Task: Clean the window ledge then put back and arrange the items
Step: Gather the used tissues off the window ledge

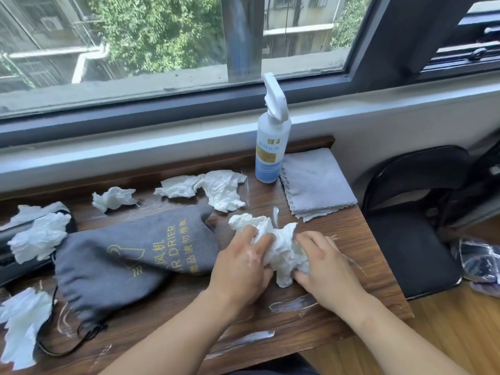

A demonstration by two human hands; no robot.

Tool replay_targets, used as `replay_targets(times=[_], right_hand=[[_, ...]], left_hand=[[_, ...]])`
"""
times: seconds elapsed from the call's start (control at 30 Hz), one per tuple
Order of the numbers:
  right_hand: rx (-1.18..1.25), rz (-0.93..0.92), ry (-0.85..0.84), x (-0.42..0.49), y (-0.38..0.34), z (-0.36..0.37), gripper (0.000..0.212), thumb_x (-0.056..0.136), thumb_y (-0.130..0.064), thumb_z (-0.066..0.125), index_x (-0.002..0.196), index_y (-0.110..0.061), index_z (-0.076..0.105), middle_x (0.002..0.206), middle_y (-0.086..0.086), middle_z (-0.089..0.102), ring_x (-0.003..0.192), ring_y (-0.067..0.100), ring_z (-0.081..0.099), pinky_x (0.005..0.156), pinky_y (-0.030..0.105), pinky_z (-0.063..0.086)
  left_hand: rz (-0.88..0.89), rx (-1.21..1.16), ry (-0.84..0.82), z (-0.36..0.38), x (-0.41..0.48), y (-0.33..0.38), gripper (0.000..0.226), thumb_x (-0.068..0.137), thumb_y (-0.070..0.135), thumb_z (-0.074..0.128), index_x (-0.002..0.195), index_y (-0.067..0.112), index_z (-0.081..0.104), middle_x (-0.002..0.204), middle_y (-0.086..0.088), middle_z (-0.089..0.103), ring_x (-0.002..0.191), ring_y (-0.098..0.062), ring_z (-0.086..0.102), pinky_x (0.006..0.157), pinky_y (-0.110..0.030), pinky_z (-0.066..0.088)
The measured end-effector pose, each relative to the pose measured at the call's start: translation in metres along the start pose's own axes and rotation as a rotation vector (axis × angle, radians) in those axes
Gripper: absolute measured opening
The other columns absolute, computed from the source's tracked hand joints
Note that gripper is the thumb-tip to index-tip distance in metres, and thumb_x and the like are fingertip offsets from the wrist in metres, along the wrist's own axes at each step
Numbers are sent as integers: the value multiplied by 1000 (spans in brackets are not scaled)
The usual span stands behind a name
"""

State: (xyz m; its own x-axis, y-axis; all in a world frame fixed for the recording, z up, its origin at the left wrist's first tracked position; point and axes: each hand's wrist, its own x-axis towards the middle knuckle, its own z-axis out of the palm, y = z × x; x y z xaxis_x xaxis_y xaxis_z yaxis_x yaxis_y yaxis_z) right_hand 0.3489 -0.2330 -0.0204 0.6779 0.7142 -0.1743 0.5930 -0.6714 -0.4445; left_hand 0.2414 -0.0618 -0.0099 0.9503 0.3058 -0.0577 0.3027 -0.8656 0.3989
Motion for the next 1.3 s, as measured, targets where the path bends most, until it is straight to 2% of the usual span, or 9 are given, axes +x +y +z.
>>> replay_targets(times=[0.1, 0.17, 0.3, 0.4, 0.53, 0.7, 0.87, 1.07, 1.3], right_hand=[[-11, -9, 4, 3, 2, 2, 59, 81, -23, 72, 136, -30, 55, 123, -12, 44, 115, 14, 47, 93, 28, 47], [8, -8, 4, 6, -1, 1, 52, 83, -20, 68, 132, -31, 59, 121, -13, 46, 112, 14, 49, 90, 25, 46], [39, -3, 28, 7, -5, -7, 44, 82, -15, 66, 124, -28, 64, 116, -16, 48, 104, 9, 53, 82, 19, 41], [65, 1, 74, 5, -6, -13, 45, 76, -14, 70, 119, -27, 66, 114, -16, 49, 101, 10, 54, 80, 24, 46], [87, 22, 104, 6, -6, -18, 46, 75, -15, 73, 119, -26, 65, 116, -16, 48, 104, 10, 54, 85, 29, 50], [110, 50, 104, 7, -6, -22, 46, 75, -15, 72, 119, -28, 65, 115, -19, 45, 103, 7, 52, 83, 22, 45], [134, 60, 106, 8, -5, -24, 46, 75, -16, 73, 117, -32, 64, 116, -22, 44, 98, 5, 52, 79, 21, 44], [136, 45, 101, 11, -13, -27, 46, 75, -18, 72, 118, -33, 64, 115, -24, 41, 97, 3, 51, 78, 19, 39], [198, 65, 97, 21, -24, -35, 46, 77, -19, 70, 119, -37, 62, 117, -26, 40, 91, 1, 52, 78, 20, 47]], left_hand=[[-16, -50, 169, -29, 9, -11, 50, 71, 47, 51, 117, 29, 61, 99, 2, 56, 82, -23, 57, 60, -35, 57], [-5, 56, 168, -44, 26, -23, 50, 72, 42, 60, 120, 26, 65, 101, 0, 60, 91, -25, 53, 74, -39, 57], [36, 189, -152, -42, 54, -34, 56, 83, 38, 64, 137, 30, 52, 135, -3, 46, 122, -27, 40, 106, -42, 43], [62, 232, -268, -28, 56, -28, 64, 88, 43, 62, 146, 33, 36, 152, -6, 29, 135, -30, 33, 114, -41, 38], [49, 250, -321, -16, 56, -21, 65, 91, 41, 61, 148, 36, 30, 151, -8, 28, 132, -31, 37, 111, -42, 41], [-27, 119, -219, -20, 51, -23, 57, 90, 34, 63, 143, 32, 41, 144, -2, 34, 128, -27, 46, 100, -39, 48], [-151, 74, -66, -62, 69, -43, 58, 87, 39, 67, 139, 38, 43, 155, 2, 19, 117, -31, 57, 91, -38, 53], [-274, 112, -339, -71, 111, -70, 93, 84, 40, 73, 157, 48, 14, 168, -8, -4, 126, -38, 58, 104, -44, 50], [-286, 180, -365, -46, 120, -74, 76, 90, 36, 66, 154, 38, 25, 145, -9, 33, 121, -33, 55, 94, -43, 54]])
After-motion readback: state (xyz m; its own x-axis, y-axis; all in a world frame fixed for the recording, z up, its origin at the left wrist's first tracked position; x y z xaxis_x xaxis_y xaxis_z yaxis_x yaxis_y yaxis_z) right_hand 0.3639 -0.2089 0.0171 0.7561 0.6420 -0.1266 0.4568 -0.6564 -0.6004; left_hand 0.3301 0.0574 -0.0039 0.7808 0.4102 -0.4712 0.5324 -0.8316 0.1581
